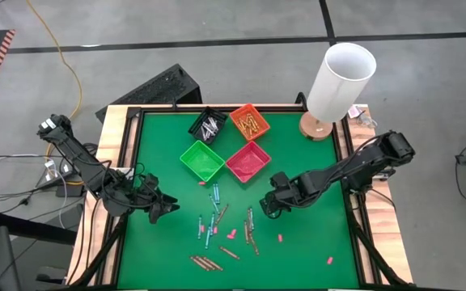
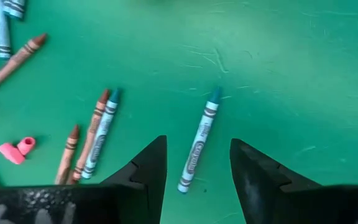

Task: Sort crayons
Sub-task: Put the blue crayon into the bin

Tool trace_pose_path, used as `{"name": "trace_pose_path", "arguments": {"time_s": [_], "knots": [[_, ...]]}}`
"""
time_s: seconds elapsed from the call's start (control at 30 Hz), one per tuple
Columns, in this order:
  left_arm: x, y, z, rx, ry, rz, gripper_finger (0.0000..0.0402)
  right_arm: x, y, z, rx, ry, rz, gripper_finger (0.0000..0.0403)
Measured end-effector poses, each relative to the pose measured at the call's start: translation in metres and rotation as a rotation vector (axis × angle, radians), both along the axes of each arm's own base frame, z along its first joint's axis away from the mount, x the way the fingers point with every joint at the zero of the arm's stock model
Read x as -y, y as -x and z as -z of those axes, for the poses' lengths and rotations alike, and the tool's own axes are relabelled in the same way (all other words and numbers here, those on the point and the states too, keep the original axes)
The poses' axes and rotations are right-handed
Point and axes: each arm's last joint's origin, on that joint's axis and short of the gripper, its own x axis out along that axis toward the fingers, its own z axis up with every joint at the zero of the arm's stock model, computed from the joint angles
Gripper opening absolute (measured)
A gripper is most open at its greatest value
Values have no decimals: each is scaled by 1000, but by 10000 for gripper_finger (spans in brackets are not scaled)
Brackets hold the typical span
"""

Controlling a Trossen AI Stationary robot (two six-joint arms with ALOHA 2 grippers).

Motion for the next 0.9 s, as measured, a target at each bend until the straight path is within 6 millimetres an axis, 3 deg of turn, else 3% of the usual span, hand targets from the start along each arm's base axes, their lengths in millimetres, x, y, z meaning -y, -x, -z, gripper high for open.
{"name": "trace_pose_path", "arguments": {"time_s": [0.43,0.9], "knots": [[-1,0,1,-9,-12,-6,192,1,3,16,14,-4,12,170],[-1,1,2,-19,-15,-9,192,-10,-23,54,-147,-15,-53,167]]}}
